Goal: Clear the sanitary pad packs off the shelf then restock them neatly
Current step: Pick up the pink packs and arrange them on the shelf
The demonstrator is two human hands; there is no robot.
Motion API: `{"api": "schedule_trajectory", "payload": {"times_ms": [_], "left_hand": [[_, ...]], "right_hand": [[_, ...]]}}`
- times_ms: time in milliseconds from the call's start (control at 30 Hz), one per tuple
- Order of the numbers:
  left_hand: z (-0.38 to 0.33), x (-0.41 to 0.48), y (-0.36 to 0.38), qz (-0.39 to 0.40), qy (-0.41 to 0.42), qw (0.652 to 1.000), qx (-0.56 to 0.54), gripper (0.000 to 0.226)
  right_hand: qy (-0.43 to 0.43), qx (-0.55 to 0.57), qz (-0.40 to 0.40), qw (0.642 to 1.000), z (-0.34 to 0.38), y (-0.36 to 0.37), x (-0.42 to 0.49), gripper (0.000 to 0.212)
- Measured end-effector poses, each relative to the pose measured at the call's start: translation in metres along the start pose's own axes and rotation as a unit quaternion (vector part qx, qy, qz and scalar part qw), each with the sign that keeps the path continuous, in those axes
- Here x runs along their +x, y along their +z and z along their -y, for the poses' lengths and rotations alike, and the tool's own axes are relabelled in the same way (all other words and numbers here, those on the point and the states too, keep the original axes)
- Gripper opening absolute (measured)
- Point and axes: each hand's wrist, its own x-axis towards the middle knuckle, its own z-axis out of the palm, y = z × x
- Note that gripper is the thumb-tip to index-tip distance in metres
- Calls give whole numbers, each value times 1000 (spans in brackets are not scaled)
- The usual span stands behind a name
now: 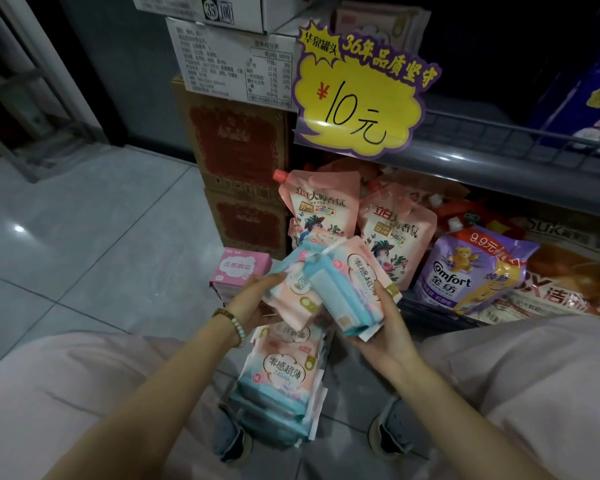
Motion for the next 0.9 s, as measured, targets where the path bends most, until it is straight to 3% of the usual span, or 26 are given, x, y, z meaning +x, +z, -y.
{"api": "schedule_trajectory", "payload": {"times_ms": [67, 200, 300, 367, 633, 733, 833, 867, 900], "left_hand": [[1, -4, 3, 10, 16, 1000, -1, 34], [0, -15, 8, 121, -4, 993, -3, 48], [-6, -14, 7, 160, -1, 987, 7, 97], [-11, -15, 12, 168, 42, 984, 40, 116], [-46, -42, 45, 139, 281, 947, 68, 107], [-72, -55, 63, 120, 309, 941, 73, 104], [-121, -63, 75, 72, 296, 946, 115, 66], [-141, -64, 78, 62, 297, 941, 152, 64], [-162, -69, 81, 63, 311, 922, 219, 77]], "right_hand": [[14, 19, -16, 1000, -6, 6, -3, 53], [10, 25, -38, 999, -4, 18, -8, 51], [1, -4, -24, 1000, 5, 22, -14, 35], [-5, -16, -1, 1000, 9, 31, -20, 32], [-20, -66, 29, 997, 34, 65, -42, 51], [-40, -24, 65, 997, 61, 86, -58, 42], [-99, -58, 82, 990, 93, 110, -72, 29], [-119, -78, 83, 986, 105, 117, -75, 30], [-140, -104, 85, 981, 116, 124, -77, 33]]}}
